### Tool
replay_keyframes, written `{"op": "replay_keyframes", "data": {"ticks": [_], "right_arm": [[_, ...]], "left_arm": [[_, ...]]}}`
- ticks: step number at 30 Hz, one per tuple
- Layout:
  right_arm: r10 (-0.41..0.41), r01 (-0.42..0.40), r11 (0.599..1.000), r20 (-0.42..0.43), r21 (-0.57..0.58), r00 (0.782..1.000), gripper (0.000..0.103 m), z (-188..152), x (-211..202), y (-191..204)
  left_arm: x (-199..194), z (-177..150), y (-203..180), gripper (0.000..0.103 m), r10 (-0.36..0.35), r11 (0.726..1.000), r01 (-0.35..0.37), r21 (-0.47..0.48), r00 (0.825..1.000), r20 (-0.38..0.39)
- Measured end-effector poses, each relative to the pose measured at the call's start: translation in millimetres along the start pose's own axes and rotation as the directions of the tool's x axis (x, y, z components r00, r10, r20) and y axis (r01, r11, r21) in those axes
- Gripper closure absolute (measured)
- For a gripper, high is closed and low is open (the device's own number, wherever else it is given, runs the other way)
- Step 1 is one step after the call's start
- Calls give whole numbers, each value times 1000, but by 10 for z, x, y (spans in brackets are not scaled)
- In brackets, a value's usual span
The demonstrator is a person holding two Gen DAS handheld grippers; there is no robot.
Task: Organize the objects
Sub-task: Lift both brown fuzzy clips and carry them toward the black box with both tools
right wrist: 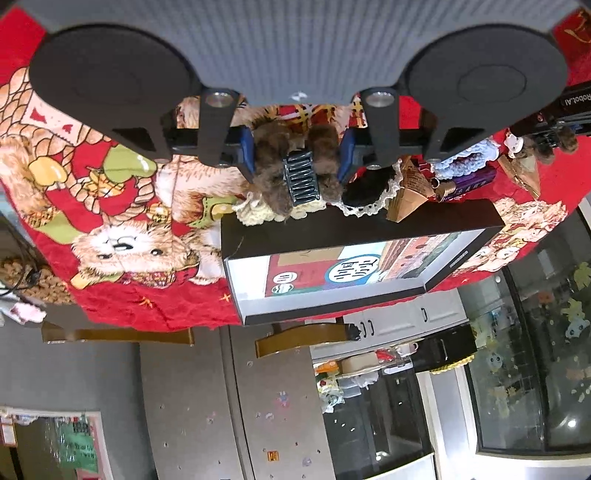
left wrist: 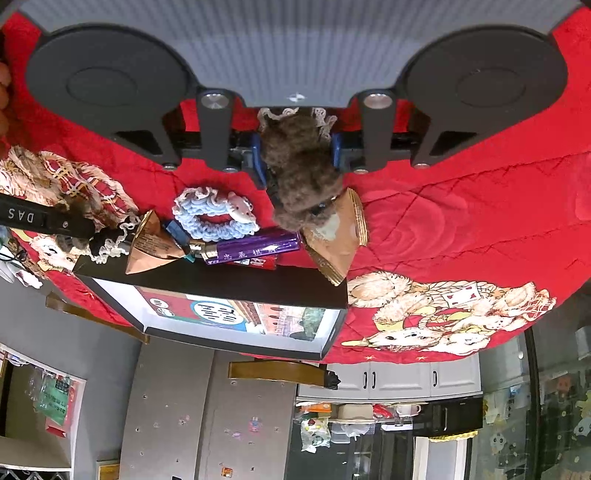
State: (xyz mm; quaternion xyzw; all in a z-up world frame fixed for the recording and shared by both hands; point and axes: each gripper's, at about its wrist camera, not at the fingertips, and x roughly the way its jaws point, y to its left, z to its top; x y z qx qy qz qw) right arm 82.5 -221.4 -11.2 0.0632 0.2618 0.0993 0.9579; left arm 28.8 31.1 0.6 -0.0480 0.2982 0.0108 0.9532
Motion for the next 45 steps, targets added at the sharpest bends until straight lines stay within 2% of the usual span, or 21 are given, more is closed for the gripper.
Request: {"op": "replay_keyframes", "data": {"ticks": [6, 8, 11, 15, 20, 22, 24, 27, 28, 30, 34, 37, 41, 45], "right_arm": [[-60, 60, 998, 7, 20, 998, 55, 1, -9, -27], [-123, 123, 992, 0, 31, 992, 55, 4, -1, -35], [-177, 178, 982, -7, 60, 984, 55, 8, 7, -77], [-222, 219, 970, 14, 105, 975, 56, -7, -47, -122], [-205, 185, 963, 89, 194, 975, 56, -20, -207, -230], [-189, 170, 965, 80, 200, 979, 56, -9, -224, -266], [-211, 196, 962, 59, 190, 976, 56, 5, -198, -259], [-163, 153, 965, 33, 211, 986, 57, 80, -206, -238], [-140, 132, 967, 22, 216, 990, 57, 131, -225, -216], [-129, 124, 969, 9, 214, 992, 57, 227, -285, -137], [-78, 72, 984, 35, 161, 996, 57, 542, -446, 137], [-23, 15, 989, 53, 150, 998, 57, 825, -493, 323], [8, -15, 991, 57, 131, 998, 57, 1178, -316, 576], [16, -16, 987, 2, 160, 1000, 57, 1375, 67, 702]], "left_arm": [[-30, -5, 17, 65, 11, 1000, -10, -11, 1000, 9], [-28, -2, 25, 65, 7, 1000, -7, -13, 1000, 9], [-38, 3, 37, 65, 0, 1000, 1, -20, 1000, 16], [-100, -4, 42, 65, -4, 1000, 5, -23, 999, 52], [-194, -13, 1, 65, -18, 1000, 18, 1, 994, 108], [-236, -16, -4, 65, -13, 1000, 12, 8, 991, 131], [-284, -11, -15, 65, -17, 1000, 13, 25, 987, 158], [-343, 42, -36, 65, -47, 997, 35, 72, 982, 181], [-362, 97, -47, 65, -84, 992, 66, 106, 982, 171], [-455, 236, 3, 65, -129, 989, 113, 91, 975, 183], [-668, 548, 54, 65, -125, 990, 105, 93, 960, 251], [-711, 860, 38, 65, -103, 993, 84, 88, 967, 234], [-683, 1288, -20, 65, -79, 996, 69, 54, 975, 210], [-493, 1673, -12, 65, -131, 991, 136, -10, 971, 198]]}}
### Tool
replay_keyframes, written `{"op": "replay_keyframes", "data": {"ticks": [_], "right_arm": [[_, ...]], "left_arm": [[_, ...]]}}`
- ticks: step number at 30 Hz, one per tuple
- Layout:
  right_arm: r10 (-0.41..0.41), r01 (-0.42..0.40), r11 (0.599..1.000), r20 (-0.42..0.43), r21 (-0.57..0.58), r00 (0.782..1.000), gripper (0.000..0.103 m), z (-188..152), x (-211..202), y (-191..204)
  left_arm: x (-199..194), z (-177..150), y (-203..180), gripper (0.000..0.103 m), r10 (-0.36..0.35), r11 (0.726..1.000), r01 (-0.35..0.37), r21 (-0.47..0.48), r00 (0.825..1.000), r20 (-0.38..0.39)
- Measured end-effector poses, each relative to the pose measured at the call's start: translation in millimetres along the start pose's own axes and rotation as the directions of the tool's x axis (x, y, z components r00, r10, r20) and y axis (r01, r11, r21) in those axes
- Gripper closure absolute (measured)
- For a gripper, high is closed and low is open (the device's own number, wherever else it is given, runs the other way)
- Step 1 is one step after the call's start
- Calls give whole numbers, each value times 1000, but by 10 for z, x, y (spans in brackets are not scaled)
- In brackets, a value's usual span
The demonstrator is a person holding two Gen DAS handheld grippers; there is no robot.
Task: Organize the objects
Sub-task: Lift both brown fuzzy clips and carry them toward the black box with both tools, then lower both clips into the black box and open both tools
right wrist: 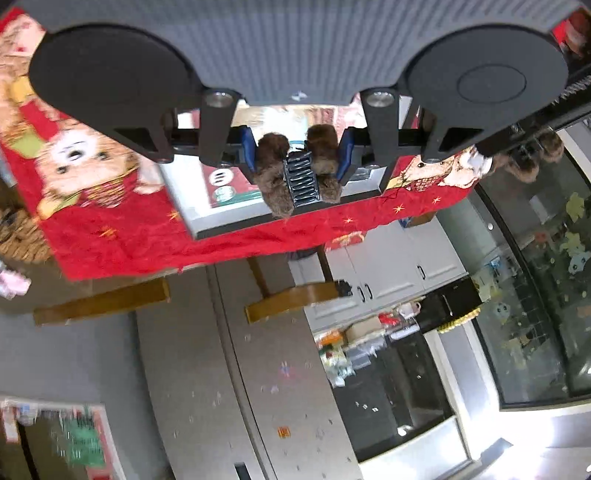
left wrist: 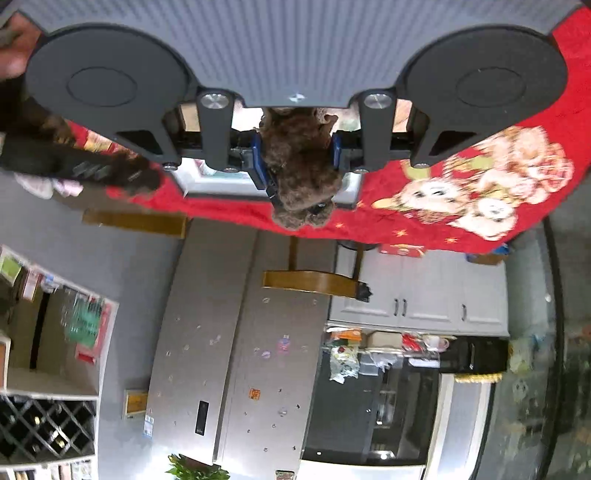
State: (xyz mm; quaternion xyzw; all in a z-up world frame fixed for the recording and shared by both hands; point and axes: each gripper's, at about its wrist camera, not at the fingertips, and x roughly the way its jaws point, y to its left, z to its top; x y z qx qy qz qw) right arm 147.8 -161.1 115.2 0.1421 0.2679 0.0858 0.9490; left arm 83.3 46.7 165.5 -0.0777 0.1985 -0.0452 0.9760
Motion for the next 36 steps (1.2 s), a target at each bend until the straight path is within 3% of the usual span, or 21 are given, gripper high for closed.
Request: {"op": "replay_keyframes", "data": {"ticks": [4, 10, 12, 16, 20, 25, 29, 36], "right_arm": [[20, -19, 1000, -64, 13, 998, 57, 44, 420, 118], [109, -102, 991, -88, 86, 990, 57, -107, 909, 133], [97, -89, 994, -144, 58, 985, 57, -194, 1094, 157], [27, -33, 999, -155, -35, 987, 57, -382, 1290, 144], [73, -65, 997, -216, 46, 974, 57, -418, 1398, -5], [108, -97, 994, -235, 60, 966, 57, -470, 1430, -21], [162, -142, 985, -251, 95, 954, 56, -520, 1422, -7], [184, -164, 982, -257, 96, 949, 56, -545, 1452, -12]], "left_arm": [[258, 131, 36, 65, -33, 999, 33, -25, 999, 3], [748, -26, 183, 65, 0, 1000, -1, -15, 998, -63], [938, -112, 271, 65, 16, 999, -19, -27, 995, -95], [1257, -329, 380, 65, 75, 997, -76, 1, 991, -115], [1500, -535, 555, 65, 102, 993, -108, -38, 984, -147], [1528, -626, 594, 65, 64, 996, -70, -46, 990, -125], [1553, -652, 554, 65, 73, 997, -77, -26, 990, -123], [1542, -704, 620, 65, 58, 996, -63, -60, 995, -85]]}}
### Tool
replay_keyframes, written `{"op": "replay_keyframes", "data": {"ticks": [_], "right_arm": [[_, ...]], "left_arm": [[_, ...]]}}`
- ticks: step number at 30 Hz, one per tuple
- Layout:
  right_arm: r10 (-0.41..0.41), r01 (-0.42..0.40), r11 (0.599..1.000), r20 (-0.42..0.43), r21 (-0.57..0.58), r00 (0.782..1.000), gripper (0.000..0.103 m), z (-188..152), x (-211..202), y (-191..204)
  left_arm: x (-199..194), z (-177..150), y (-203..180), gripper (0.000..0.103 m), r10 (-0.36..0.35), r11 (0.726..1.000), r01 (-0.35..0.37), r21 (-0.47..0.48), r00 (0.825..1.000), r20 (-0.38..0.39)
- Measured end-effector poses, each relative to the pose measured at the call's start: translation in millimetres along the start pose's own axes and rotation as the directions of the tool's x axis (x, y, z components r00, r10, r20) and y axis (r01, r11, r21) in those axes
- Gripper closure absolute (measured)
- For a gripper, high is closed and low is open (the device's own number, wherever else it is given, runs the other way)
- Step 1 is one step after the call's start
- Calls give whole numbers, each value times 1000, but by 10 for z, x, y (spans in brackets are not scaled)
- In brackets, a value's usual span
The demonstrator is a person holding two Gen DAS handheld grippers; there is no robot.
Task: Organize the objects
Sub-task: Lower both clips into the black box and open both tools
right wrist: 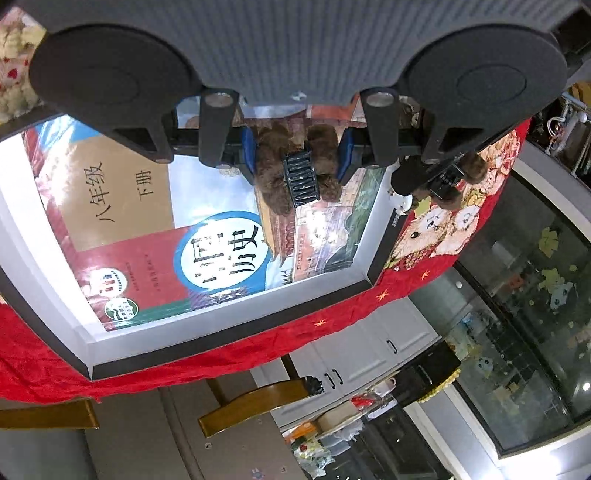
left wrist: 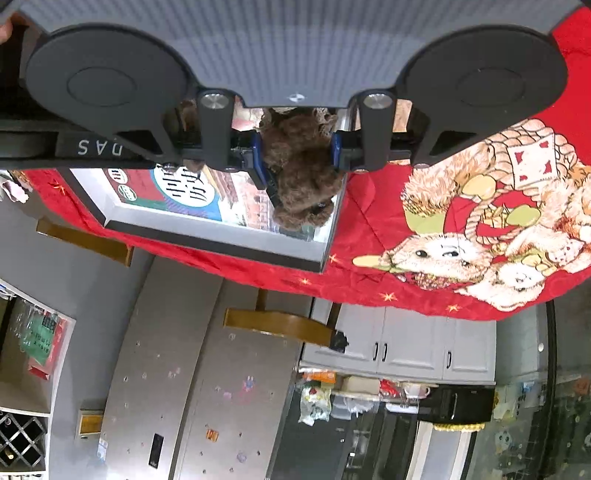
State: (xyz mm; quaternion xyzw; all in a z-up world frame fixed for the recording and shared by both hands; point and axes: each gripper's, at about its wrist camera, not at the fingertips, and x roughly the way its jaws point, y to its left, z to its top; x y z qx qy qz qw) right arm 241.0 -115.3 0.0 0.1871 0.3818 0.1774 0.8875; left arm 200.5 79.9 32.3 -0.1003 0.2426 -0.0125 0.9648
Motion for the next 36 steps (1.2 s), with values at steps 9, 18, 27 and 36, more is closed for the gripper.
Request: {"op": "replay_keyframes", "data": {"ticks": [9, 18, 27, 36], "right_arm": [[18, -18, 1000, 1, 8, 1000, 56, 13, -14, -10], [31, -31, 1000, 11, 5, 999, 56, 6, -24, -28], [31, -31, 1000, 5, -4, 1000, 56, -2, -19, -7], [61, -61, 998, 0, 11, 998, 51, 10, -37, -19]], "left_arm": [[4, -30, 11, 65, -22, 1000, 22, -7, 1000, -7], [45, -10, 95, 65, -68, 996, 66, -52, 997, -33], [139, -6, 88, 65, -82, 996, 78, -46, 992, -94], [129, 42, 142, 55, -108, 993, 102, -57, 989, -102]]}}
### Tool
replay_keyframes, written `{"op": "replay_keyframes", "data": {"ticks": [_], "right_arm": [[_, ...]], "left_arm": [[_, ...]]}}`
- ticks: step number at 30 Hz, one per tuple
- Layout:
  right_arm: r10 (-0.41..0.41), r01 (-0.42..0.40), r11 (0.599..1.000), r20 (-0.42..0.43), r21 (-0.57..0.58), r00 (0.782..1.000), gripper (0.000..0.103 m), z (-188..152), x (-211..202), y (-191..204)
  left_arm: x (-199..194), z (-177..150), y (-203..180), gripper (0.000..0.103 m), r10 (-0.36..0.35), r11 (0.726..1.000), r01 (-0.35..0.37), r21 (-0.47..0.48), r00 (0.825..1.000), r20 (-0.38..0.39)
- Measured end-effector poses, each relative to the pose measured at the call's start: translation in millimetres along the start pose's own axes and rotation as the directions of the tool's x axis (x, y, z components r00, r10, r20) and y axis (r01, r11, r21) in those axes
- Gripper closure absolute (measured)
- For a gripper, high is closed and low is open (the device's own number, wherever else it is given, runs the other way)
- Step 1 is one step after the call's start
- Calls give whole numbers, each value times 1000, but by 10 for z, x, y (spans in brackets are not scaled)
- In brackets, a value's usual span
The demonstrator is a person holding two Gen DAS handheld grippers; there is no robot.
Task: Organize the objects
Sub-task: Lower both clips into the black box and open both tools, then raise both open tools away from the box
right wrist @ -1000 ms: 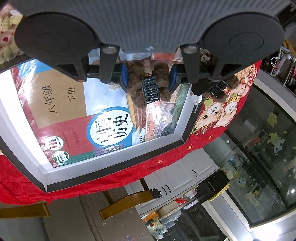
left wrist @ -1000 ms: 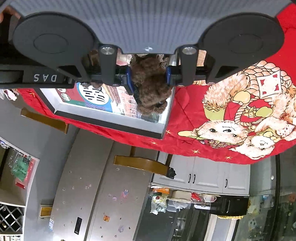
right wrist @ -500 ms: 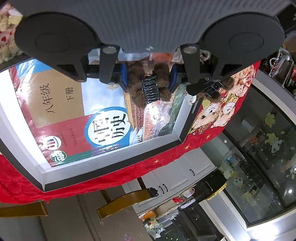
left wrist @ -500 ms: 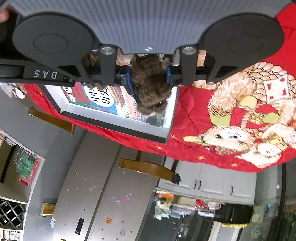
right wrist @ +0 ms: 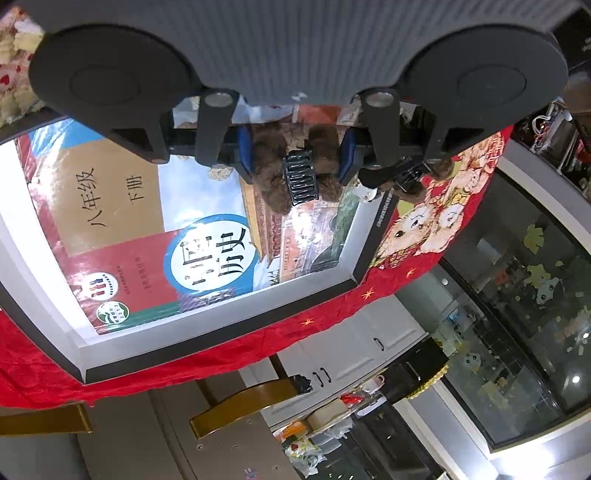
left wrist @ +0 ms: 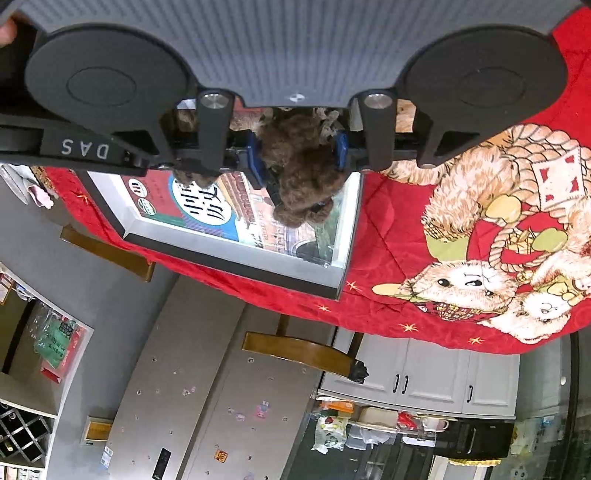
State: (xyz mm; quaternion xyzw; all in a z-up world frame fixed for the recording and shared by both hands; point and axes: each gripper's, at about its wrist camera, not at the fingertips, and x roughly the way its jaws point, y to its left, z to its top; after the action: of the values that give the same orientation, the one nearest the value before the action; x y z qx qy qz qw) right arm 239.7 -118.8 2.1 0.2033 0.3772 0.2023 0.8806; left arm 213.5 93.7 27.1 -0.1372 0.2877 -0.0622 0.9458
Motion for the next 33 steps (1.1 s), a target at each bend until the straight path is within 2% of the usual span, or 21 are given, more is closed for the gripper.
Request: {"op": "replay_keyframes", "data": {"ticks": [1, 6, 7, 10, 15, 20, 24, 26, 29, 33], "right_arm": [[9, -9, 1000, 1, 9, 1000, 49, 8, -20, -8], [32, -32, 999, 14, 11, 999, 46, 27, -75, -1], [33, -33, 999, 22, 7, 999, 39, 34, -89, 5], [56, -56, 998, 31, 10, 998, 29, 59, -131, -5], [67, -68, 998, 66, 14, 996, 28, 119, -276, -1], [82, -77, 996, 144, -42, 986, 25, 171, -593, 96], [100, -78, 991, 202, -113, 974, 21, 206, -884, 282], [105, -66, 985, 252, -158, 962, 16, 207, -1087, 418], [118, -41, 976, 357, -216, 926, 0, 154, -1473, 622], [141, -15, 968, 492, -250, 859, 0, 38, -1961, 826]], "left_arm": [[-17, 13, 13, 52, 3, 1000, -3, -7, 1000, 8], [-86, 105, 62, 50, -6, 999, 6, -32, 1000, 7], [-107, 125, 61, 50, -5, 1000, 5, -29, 1000, 9], [-195, 177, 27, 48, 20, 1000, -21, 16, 999, 30], [-423, 292, -21, 46, 19, 998, -24, 58, 996, 84], [-827, 480, -34, 40, 19, 998, -31, 64, 984, 179], [-1132, 591, -85, 39, -8, 997, -11, 79, 972, 234], [-1290, 628, -138, 38, -22, 997, 0, 82, 965, 261], [-1566, 645, -249, 37, -54, 995, 25, 101, 953, 299], [-2007, 611, -500, 29, -82, 988, 29, 152, 933, 351]]}}
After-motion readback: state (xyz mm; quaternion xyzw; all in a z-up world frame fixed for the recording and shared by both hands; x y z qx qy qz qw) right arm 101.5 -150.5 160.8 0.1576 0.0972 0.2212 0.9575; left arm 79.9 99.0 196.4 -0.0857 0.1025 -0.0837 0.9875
